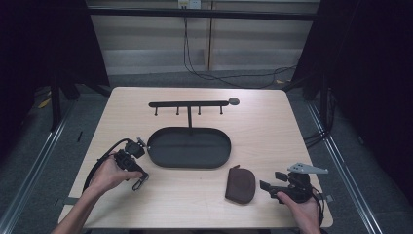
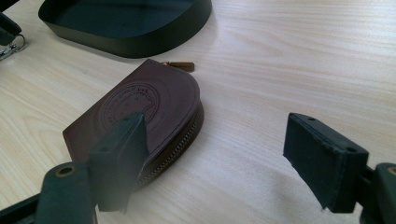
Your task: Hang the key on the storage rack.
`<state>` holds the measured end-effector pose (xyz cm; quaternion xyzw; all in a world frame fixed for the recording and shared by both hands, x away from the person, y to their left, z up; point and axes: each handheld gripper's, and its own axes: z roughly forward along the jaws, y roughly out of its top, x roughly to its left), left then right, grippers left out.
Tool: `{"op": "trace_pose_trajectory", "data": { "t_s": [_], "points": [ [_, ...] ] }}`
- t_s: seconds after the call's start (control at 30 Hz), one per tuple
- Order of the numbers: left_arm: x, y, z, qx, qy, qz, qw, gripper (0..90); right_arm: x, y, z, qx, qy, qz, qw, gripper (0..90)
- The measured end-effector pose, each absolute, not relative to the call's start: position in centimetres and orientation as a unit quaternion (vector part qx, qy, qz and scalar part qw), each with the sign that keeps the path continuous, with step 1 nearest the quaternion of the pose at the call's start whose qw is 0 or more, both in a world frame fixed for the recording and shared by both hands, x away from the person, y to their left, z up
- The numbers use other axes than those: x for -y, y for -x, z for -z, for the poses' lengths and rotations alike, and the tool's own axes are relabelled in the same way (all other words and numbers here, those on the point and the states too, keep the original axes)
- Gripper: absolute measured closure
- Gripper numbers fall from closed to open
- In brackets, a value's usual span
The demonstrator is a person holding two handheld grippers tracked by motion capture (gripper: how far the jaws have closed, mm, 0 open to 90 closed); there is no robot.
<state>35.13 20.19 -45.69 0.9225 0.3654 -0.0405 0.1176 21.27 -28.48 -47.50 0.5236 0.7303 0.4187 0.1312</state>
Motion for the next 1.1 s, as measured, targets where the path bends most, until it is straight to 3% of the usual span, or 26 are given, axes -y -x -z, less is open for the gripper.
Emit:
{"op": "trace_pose_trajectory", "data": {
  "t_s": [0.2, 0.53, 0.73, 1.1],
  "points": [
    [-20.0, -35.2, 45.9, -0.356, -0.927, 0.039, 0.113, 66.5, 28.5, -21.4, 47.6, -0.731, -0.528, -0.413, 0.128, 20.6],
    [-20.1, -35.1, 45.7, -0.344, -0.931, 0.046, 0.113, 84.7, 28.5, -21.4, 47.7, -0.731, -0.533, -0.408, 0.126, 21.0],
    [-19.7, -34.8, 45.1, -0.335, -0.935, 0.046, 0.107, 89.0, 28.5, -21.4, 47.7, -0.731, -0.534, -0.407, 0.126, 20.7],
    [-19.3, -34.4, 43.3, -0.319, -0.942, 0.043, 0.099, 89.1, 28.5, -21.5, 47.7, -0.734, -0.530, -0.406, 0.125, 20.4]
  ]
}}
